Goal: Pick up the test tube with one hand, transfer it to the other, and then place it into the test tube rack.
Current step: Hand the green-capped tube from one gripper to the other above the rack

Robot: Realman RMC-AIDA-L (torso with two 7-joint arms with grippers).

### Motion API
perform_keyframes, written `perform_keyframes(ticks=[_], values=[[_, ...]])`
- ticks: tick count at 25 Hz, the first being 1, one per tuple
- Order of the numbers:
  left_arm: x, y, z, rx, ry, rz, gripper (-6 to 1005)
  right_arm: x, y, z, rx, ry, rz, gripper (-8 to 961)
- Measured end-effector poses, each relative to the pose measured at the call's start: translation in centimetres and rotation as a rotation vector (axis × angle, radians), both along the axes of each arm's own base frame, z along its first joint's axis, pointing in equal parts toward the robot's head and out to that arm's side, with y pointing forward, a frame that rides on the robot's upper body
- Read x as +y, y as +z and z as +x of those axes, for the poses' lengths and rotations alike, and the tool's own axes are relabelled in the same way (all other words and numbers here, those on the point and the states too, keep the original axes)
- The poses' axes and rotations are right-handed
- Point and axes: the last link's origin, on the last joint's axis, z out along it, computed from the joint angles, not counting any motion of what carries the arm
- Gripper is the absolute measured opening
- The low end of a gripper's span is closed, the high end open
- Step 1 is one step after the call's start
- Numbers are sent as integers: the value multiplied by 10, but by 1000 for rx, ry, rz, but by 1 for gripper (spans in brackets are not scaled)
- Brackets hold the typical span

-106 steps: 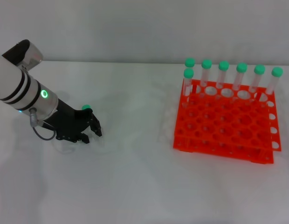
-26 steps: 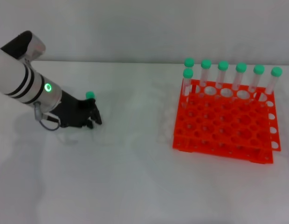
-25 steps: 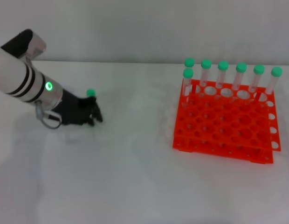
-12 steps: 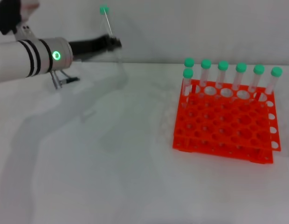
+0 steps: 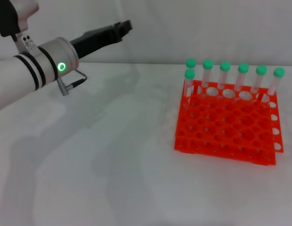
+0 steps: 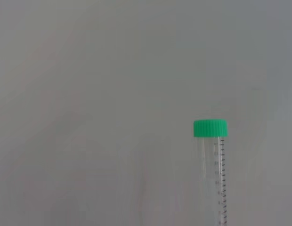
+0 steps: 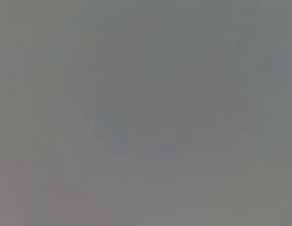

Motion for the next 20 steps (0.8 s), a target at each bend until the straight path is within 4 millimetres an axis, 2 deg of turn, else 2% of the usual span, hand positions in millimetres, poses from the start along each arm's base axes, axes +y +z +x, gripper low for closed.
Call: perform_keyframes(ticks=[8, 10, 11, 13, 15, 17, 20], values=[[-43, -15, 22, -18, -415, 48, 190, -1, -3, -26, 44, 228, -145, 863], [-47, -19, 24, -13, -444, 35, 190, 1, -1, -37, 38, 303, -202, 863], [-54, -27, 28, 0, -488, 4, 190, 5, 3, -49, 24, 380, -272, 862], [-57, -32, 30, 8, -507, -12, 190, 7, 4, -55, 12, 412, -313, 862], [-63, -45, 34, 24, -538, -52, 191, 16, 8, -76, -44, 508, -465, 862], [-69, -57, 37, 33, -556, -81, 191, 17, 8, -80, -53, 524, -495, 862], [-75, -72, 39, 50, -575, -106, 191, 28, 5, -99, -89, 581, -611, 862]])
